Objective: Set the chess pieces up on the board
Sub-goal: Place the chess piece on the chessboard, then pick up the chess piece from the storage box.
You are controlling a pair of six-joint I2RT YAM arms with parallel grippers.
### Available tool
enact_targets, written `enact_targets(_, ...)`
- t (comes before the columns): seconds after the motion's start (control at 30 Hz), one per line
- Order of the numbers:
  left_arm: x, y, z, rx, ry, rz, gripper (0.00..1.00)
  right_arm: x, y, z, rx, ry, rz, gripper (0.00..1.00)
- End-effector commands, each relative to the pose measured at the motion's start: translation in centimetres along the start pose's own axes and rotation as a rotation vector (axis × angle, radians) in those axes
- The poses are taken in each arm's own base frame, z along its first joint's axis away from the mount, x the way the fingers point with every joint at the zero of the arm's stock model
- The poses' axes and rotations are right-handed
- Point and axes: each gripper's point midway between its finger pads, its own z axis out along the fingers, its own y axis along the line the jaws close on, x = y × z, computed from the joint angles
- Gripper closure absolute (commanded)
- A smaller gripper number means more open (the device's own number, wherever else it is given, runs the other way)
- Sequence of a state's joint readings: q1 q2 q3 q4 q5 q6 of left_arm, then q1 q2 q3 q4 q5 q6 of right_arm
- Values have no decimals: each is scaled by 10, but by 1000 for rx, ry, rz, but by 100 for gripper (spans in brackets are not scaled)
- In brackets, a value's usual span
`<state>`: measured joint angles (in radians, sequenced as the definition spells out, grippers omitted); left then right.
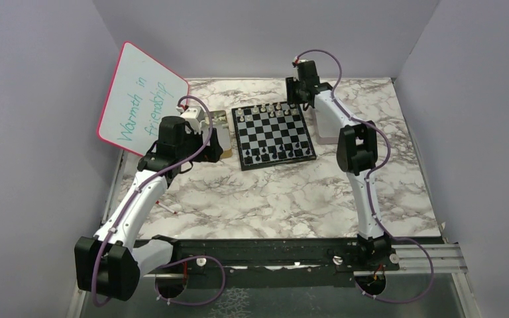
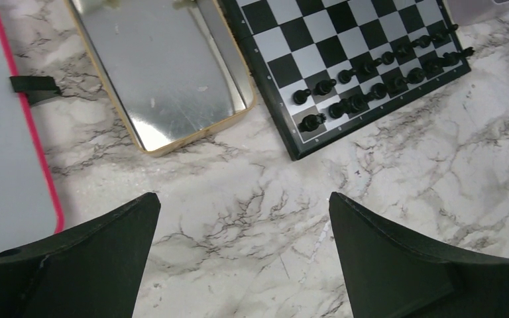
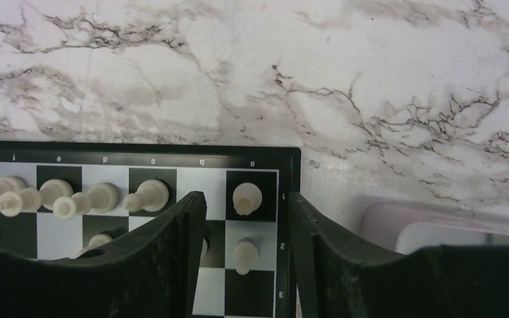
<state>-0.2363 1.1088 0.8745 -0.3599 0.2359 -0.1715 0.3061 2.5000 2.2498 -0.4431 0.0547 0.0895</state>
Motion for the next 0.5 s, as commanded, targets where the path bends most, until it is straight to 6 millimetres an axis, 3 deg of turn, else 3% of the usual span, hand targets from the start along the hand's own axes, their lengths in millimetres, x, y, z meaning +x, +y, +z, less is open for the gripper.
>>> enact_targets(0.0, -3, 17, -8, -111, -25, -4, 1, -48, 2, -53, -21, -86, 25, 44)
enact_targets(0.1, 1, 15, -4, -97, -8, -26, 1, -56, 8, -81, -57, -114, 54, 35)
enact_targets(0.2, 0, 10, -1, -72, 13, -35, 1, -55, 15, -111, -103, -122, 77, 18)
enact_targets(0.37, -24, 8, 1, -83, -29, -70, 8, -49, 21, -160, -156, -158, 111, 14)
enact_targets(0.47, -40, 11, 11, -102, -43, -86, 17, -37, 26, -187, -194, -165, 134, 1)
